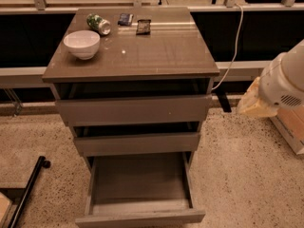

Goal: Close bottom drawer

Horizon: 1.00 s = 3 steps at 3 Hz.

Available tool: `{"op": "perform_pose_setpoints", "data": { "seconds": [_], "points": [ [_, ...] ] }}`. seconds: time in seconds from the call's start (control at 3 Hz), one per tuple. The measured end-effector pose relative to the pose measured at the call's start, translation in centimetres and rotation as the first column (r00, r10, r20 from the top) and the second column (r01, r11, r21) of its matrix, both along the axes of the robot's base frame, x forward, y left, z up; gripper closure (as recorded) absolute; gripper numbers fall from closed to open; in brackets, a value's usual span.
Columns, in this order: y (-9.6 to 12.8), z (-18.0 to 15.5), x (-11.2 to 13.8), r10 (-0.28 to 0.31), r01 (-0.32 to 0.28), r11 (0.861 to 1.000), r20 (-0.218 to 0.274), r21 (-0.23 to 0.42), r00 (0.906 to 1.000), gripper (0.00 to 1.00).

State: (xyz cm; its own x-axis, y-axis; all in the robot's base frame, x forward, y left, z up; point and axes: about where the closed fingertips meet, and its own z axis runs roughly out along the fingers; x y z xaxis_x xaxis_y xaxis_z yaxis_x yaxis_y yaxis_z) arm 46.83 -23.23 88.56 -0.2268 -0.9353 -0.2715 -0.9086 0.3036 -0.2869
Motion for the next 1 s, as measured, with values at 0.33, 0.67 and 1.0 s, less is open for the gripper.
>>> {"op": "perform_pose_setpoints", "data": {
  "seconds": [0.33,0.67,1.0],
  "points": [
    [0.0,-0.4,0.4,-0.004,0.004,1.000,0.009,0.005,1.0000,1.00],
    [0.0,-0.4,0.4,-0.004,0.004,1.000,0.009,0.005,1.0000,1.00],
    [1.7,-4.9,0.5,0.003,-0.002,0.999,-0.023,0.049,0.9997,1.00]
  ]
}}
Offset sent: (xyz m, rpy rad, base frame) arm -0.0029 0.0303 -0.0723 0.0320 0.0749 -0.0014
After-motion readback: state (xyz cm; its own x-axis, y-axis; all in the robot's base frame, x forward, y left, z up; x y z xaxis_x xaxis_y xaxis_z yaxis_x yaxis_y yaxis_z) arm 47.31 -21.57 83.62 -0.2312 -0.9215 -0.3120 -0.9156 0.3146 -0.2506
